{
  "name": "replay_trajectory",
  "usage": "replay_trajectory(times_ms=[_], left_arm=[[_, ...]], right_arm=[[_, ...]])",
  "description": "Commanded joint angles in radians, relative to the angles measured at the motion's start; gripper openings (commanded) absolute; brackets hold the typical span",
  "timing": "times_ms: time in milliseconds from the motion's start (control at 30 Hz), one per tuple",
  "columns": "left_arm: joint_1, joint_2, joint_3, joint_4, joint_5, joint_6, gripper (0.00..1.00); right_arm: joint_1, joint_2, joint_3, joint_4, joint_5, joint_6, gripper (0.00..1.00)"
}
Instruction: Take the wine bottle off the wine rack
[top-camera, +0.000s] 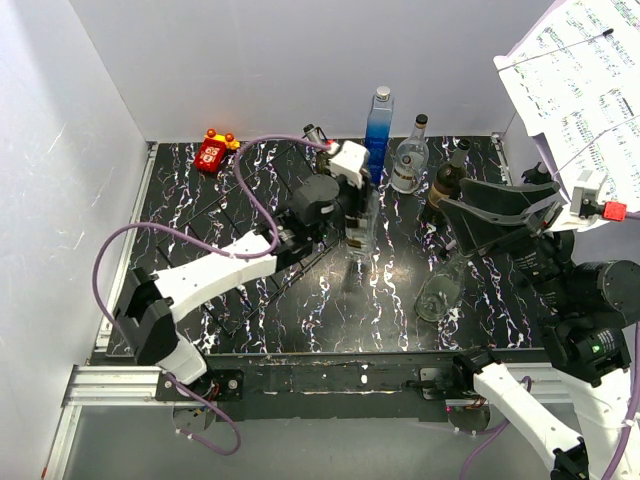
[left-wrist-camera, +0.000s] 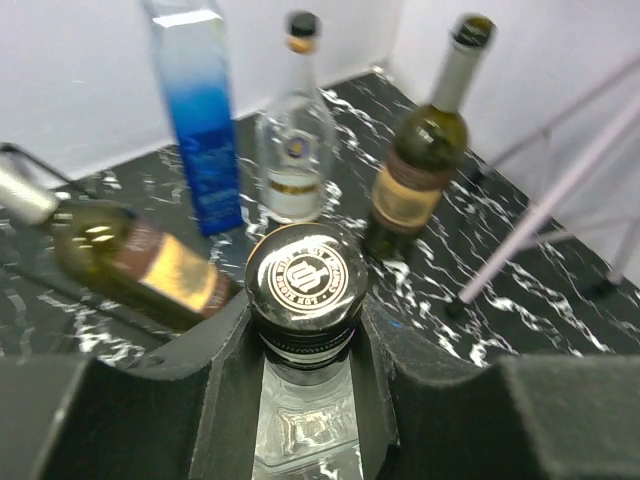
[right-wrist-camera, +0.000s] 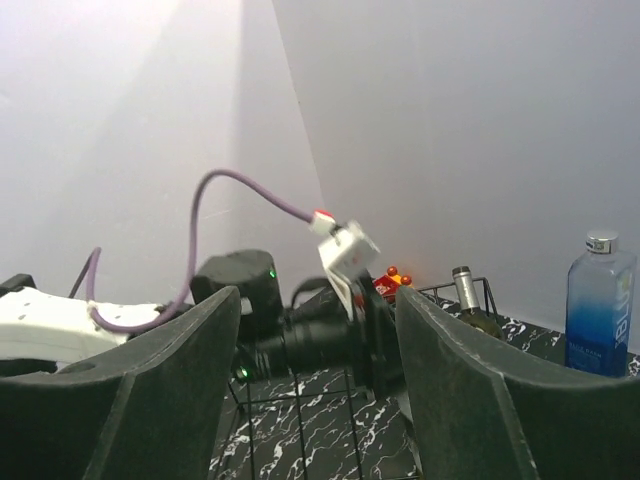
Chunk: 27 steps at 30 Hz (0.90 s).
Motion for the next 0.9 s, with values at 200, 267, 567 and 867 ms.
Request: replay_trajectory(times_ms=[200, 267, 567, 867], left_arm=[[-0.107, 0.143, 0.101, 0.266, 0.163, 0.083, 0.0], [-0.119, 0.173, 0.119, 0.277, 0.167, 0.081, 0.0], [-0.158, 0.272, 0.174, 0.306, 0.171, 0.052, 0.0], [-0.165, 0.306, 0.225, 0.277, 0.154, 0.034, 0.0]], right_arm=[[0.006, -0.036, -0.018, 0.056, 0.005, -0.011, 0.7], [0.004, -0.037, -0.021, 0.058, 0.01, -0.014, 0.7], [0.003, -0.051, -0.029, 0.062, 0.028, -0.032, 0.7], [0.003, -0.053, -0.027, 0.056, 0.034, -0.039, 0.7]])
